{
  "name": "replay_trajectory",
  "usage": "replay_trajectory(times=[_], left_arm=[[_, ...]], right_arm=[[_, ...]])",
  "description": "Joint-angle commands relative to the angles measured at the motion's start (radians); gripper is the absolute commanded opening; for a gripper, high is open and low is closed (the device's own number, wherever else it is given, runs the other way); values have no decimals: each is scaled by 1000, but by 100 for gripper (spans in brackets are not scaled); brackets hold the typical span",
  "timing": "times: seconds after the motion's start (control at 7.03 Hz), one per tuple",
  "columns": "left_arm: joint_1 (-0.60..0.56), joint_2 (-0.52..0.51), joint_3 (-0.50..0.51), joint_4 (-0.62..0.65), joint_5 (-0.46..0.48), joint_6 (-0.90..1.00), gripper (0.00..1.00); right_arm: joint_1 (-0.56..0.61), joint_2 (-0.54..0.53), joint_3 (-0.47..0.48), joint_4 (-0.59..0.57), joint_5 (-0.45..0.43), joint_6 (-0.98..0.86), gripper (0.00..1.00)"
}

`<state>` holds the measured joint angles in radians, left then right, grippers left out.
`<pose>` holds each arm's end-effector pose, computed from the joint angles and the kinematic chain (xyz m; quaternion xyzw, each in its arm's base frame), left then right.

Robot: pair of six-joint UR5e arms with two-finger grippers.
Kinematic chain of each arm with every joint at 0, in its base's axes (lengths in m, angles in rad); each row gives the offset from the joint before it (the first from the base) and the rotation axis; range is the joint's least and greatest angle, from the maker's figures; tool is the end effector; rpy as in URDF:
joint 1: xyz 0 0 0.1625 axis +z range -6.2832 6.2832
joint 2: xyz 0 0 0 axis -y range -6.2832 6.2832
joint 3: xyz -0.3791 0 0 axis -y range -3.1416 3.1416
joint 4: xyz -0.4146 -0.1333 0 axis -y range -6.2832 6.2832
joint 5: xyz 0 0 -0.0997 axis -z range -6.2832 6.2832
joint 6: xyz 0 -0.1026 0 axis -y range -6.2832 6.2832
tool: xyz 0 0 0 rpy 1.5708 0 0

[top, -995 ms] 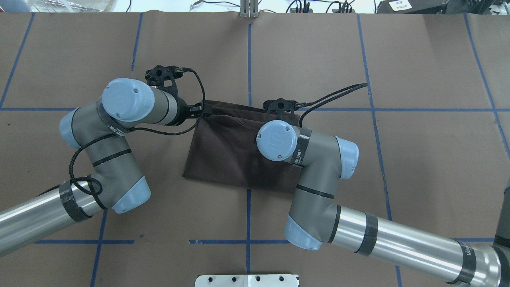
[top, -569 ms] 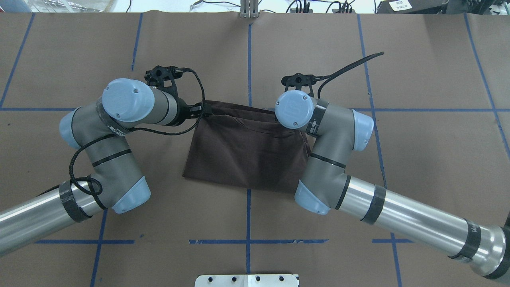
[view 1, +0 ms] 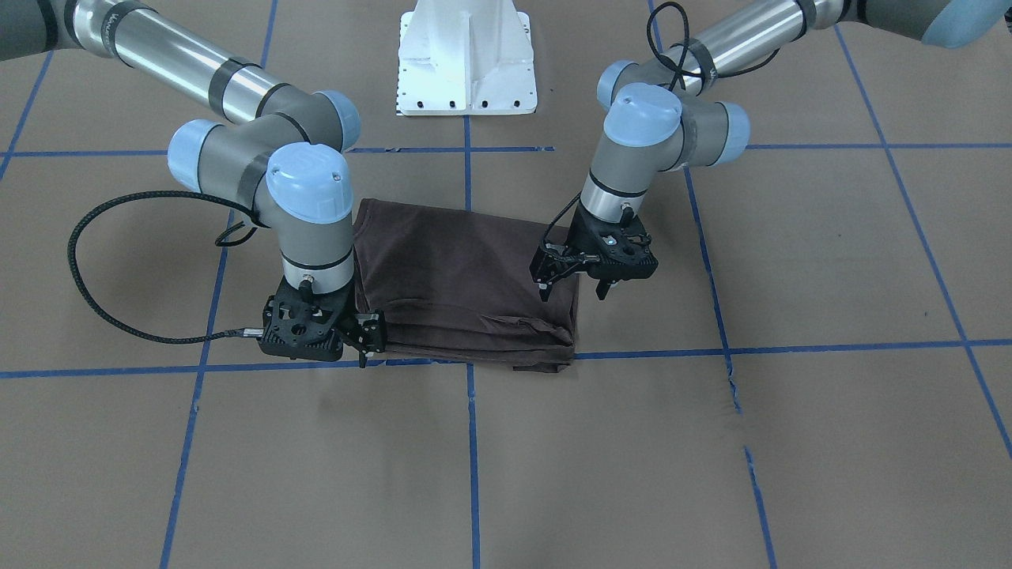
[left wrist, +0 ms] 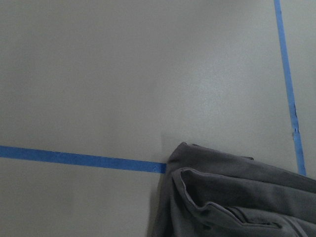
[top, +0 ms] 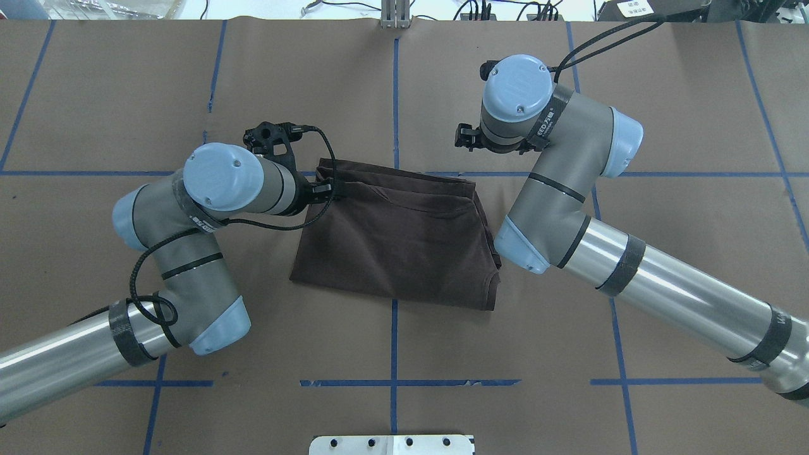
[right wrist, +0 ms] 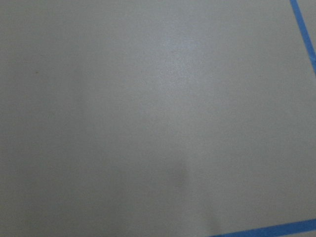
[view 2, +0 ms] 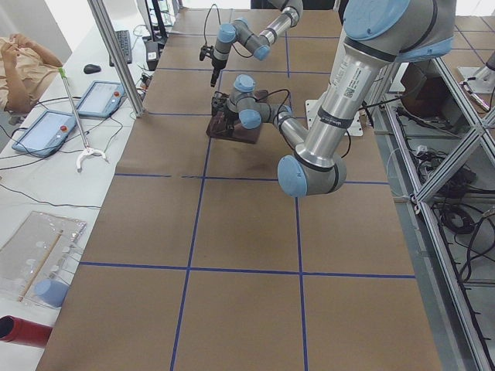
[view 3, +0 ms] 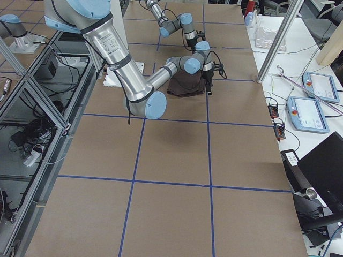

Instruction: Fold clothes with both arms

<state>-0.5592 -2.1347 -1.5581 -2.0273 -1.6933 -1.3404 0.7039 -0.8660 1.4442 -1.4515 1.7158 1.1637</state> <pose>0.5252 -0.4712 0.2358 0.1359 0.4654 -0.1139 0.8671 -0.4832 -0.5656 0.2385 0.1219 -0.3255 0.1141 0.9307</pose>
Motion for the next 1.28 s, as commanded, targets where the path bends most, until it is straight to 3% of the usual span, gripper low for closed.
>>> replay_trajectory(times=[0.0, 0.28, 0.57, 1.0, 1.14], left_arm=[[56, -43, 18, 59, 61, 1, 100], [55, -106, 123, 70, 90, 9, 100], [6, -120, 157, 68, 100, 27, 100], [-65, -211, 320, 56, 92, 38, 100], [-89, -209, 323, 55, 90, 73, 100]], right_arm=[[6, -5, 22, 19, 18, -1, 100], [5, -10, 24, 19, 18, 1, 100], [3, -10, 22, 19, 18, 1, 100], [-1, -13, 22, 19, 16, 1, 100], [-1, -15, 24, 19, 15, 1, 100]])
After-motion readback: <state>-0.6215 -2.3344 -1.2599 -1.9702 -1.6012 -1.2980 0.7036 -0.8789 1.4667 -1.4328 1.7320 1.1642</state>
